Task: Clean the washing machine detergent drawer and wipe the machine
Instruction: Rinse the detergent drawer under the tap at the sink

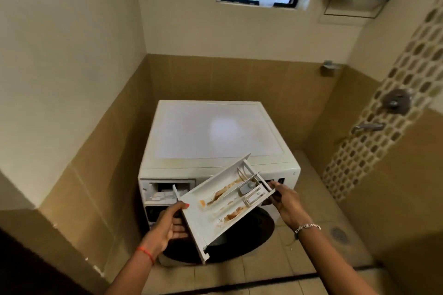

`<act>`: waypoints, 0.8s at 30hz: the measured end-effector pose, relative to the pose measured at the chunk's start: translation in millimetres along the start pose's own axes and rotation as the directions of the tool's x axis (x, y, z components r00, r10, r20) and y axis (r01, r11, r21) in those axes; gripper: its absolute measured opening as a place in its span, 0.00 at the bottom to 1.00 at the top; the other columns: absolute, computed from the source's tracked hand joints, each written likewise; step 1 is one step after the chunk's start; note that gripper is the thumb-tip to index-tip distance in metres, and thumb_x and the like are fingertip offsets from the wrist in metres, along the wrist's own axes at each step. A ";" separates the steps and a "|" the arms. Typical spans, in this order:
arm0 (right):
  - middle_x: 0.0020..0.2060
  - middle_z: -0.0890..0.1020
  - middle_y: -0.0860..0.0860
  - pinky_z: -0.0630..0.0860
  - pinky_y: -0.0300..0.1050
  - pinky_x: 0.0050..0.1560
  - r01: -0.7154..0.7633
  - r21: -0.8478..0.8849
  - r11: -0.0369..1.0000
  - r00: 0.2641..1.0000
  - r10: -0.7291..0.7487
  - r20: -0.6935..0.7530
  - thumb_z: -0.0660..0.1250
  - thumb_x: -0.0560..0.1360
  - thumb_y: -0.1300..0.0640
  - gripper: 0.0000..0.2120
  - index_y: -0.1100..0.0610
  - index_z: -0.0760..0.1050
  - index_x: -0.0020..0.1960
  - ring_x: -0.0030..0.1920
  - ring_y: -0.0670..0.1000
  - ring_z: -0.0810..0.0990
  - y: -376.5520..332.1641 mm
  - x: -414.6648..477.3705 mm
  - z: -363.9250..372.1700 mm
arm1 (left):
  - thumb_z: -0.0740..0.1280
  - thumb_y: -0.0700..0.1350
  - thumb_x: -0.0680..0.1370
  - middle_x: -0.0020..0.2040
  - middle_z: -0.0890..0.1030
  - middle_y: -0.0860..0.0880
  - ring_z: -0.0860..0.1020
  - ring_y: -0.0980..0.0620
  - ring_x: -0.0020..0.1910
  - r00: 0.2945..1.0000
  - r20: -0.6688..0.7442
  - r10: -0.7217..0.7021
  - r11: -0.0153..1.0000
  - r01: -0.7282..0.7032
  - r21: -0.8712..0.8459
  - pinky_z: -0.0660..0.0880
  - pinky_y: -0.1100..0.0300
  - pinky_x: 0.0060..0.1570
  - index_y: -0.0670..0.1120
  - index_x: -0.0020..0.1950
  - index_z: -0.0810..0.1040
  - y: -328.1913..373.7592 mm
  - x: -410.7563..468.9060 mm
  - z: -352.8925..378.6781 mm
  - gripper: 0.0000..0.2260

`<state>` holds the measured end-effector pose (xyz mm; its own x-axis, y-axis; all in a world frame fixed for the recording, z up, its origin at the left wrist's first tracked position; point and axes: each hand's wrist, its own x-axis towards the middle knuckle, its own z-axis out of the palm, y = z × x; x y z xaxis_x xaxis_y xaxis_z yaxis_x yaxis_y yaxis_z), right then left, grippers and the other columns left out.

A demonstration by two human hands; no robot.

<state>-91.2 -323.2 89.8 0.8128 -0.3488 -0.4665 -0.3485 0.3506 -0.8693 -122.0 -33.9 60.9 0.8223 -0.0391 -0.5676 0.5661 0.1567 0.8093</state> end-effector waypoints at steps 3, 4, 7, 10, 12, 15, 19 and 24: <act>0.41 0.80 0.57 0.79 0.42 0.42 0.042 0.064 0.997 0.998 -0.038 -0.057 0.59 0.78 0.64 0.08 0.66 0.76 0.48 0.41 0.52 0.79 -17.4 -6.4 -32.3 | 0.70 0.57 0.49 0.48 0.78 0.37 0.77 0.39 0.44 0.998 0.064 -0.003 0.998 -0.001 0.060 0.76 0.54 0.39 0.41 0.59 0.71 15.7 5.8 32.3 0.41; 0.41 0.80 0.57 0.79 0.41 0.41 0.057 0.089 0.994 0.995 -0.049 -0.083 0.59 0.78 0.64 0.09 0.66 0.76 0.48 0.41 0.52 0.79 -22.2 -8.2 -44.7 | 0.70 0.58 0.48 0.46 0.78 0.39 0.77 0.40 0.43 0.995 0.095 -0.002 0.997 -0.006 0.081 0.76 0.54 0.39 0.41 0.58 0.72 20.1 6.9 44.0 0.41; 0.43 0.80 0.58 0.79 0.41 0.43 0.084 0.144 0.986 0.986 -0.061 -0.155 0.58 0.79 0.65 0.10 0.64 0.76 0.45 0.42 0.52 0.79 -33.0 -13.8 -85.0 | 0.69 0.60 0.47 0.47 0.79 0.38 0.78 0.41 0.43 0.984 0.178 -0.013 0.989 -0.014 0.150 0.76 0.55 0.38 0.40 0.59 0.74 29.5 12.9 80.6 0.43; 0.44 0.81 0.59 0.80 0.42 0.41 0.089 0.195 0.977 0.976 -0.046 -0.215 0.58 0.79 0.64 0.10 0.64 0.77 0.44 0.43 0.53 0.79 -40.7 -21.2 -125.6 | 0.70 0.59 0.54 0.39 0.79 0.42 0.77 0.44 0.35 0.965 0.263 -0.026 0.979 -0.029 0.203 0.75 0.57 0.33 0.41 0.55 0.75 36.5 16.7 120.7 0.35; 0.44 0.81 0.59 0.80 0.40 0.39 0.102 0.231 0.968 0.967 -0.041 -0.252 0.58 0.79 0.64 0.10 0.65 0.77 0.45 0.44 0.53 0.80 -46.6 -28.0 -155.0 | 0.70 0.59 0.56 0.31 0.77 0.46 0.75 0.48 0.29 0.954 0.296 -0.050 0.968 -0.027 0.250 0.75 0.57 0.32 0.42 0.51 0.75 39.0 23.3 151.8 0.30; 0.43 0.80 0.59 0.80 0.41 0.39 0.134 0.302 0.944 0.947 -0.033 -0.320 0.56 0.80 0.65 0.10 0.66 0.76 0.47 0.42 0.53 0.79 -56.8 -38.3 -204.9 | 0.67 0.56 0.70 0.34 0.79 0.42 0.77 0.46 0.30 0.928 0.364 -0.077 0.943 -0.050 0.328 0.76 0.56 0.34 0.39 0.56 0.75 38.0 36.7 208.4 0.23; 0.44 0.79 0.59 0.79 0.36 0.29 0.191 0.372 0.908 0.915 -0.027 -0.403 0.55 0.80 0.66 0.11 0.65 0.75 0.45 0.43 0.53 0.79 -69.8 -51.2 -272.2 | 0.65 0.54 0.73 0.32 0.79 0.43 0.78 0.47 0.28 0.893 0.431 -0.126 0.902 -0.078 0.425 0.76 0.58 0.31 0.39 0.52 0.75 32.8 37.0 289.7 0.19; 0.52 0.77 0.60 0.76 0.45 0.50 0.276 0.399 0.874 0.868 -0.049 -0.494 0.54 0.80 0.66 0.10 0.67 0.74 0.50 0.45 0.53 0.78 -82.9 -69.1 -355.6 | 0.67 0.55 0.70 0.31 0.78 0.44 0.78 0.46 0.31 0.825 0.535 -0.184 0.855 -0.134 0.501 0.79 0.55 0.34 0.41 0.46 0.76 19.8 29.9 394.5 0.18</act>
<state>-284.4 -637.2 136.0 0.4918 -0.7495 -0.4432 0.1062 0.5569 -0.8238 -63.6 -421.3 119.6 0.6047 -0.5889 -0.5362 0.4027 -0.3548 0.8438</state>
